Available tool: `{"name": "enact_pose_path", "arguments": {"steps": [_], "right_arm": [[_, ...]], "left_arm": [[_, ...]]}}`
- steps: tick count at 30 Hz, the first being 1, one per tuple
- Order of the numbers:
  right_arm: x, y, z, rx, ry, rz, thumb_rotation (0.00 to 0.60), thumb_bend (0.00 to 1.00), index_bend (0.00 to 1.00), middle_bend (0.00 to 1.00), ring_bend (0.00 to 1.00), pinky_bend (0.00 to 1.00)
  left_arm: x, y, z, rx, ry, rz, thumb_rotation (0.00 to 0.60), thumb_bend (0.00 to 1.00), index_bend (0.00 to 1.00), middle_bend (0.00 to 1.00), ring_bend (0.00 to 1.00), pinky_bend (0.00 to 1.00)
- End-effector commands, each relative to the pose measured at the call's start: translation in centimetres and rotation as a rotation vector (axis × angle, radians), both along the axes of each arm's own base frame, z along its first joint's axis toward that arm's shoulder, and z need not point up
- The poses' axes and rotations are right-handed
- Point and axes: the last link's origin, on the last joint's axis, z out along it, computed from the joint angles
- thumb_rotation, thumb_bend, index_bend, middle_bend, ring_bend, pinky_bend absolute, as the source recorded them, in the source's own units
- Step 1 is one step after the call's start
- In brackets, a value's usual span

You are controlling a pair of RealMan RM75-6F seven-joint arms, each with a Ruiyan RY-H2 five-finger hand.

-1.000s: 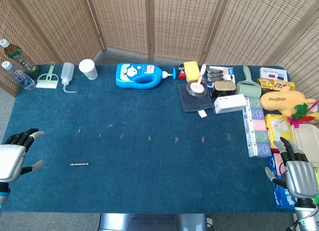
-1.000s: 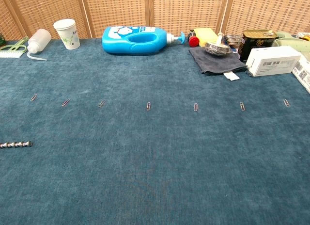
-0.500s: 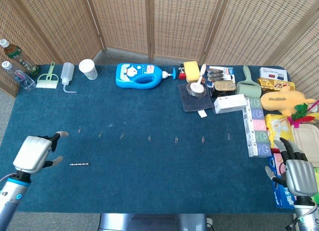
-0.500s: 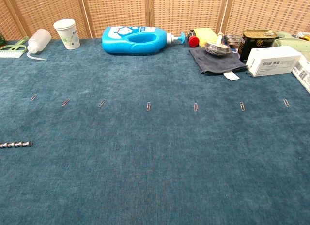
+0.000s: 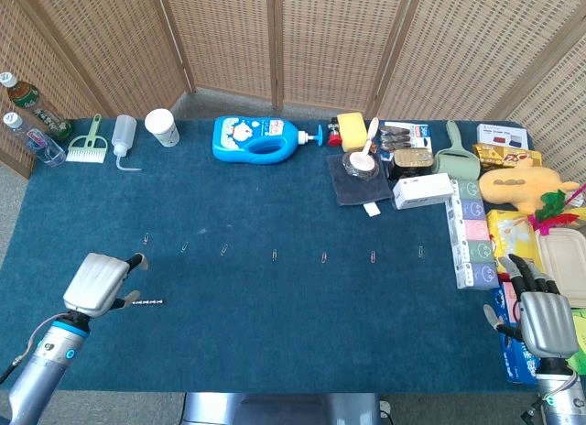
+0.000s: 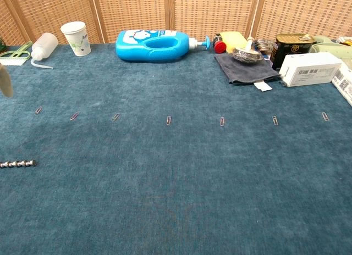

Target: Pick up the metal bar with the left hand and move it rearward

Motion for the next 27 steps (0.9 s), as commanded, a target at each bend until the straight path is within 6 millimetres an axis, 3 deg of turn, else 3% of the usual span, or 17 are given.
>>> {"name": "enact_pose_path", "arguments": {"steps": [1,17,27], "right_arm": [[-0.1,0.0,0.0,0.000,0.001,-0.003,0.507,0.32,0.13,0.17,0.17,0.24],[-0.6,-0.1,-0.4,0.007,0.004,-0.022,0.509,0.32,0.15,0.18,0.18,0.25],[-0.9,0.1,-0.7,0.012,-0.003,-0.037,0.508,0.32,0.16,0.18,0.19,0.25]], "left_arm": [[-0.1,0.1,-0.7,-0.030,0.008,0.016,0.600,0.44,0.42,1.00,1.00,1.00],[-0.7,0.1,-3.0,-0.118,0.058,0.072,0.600,0.55,0.48,1.00,1.00,1.00],[-1.5,-0.1,-3.6,-0.131,0.082,0.107,0.600,0.54,0.44,1.00,1.00,1.00]]}}
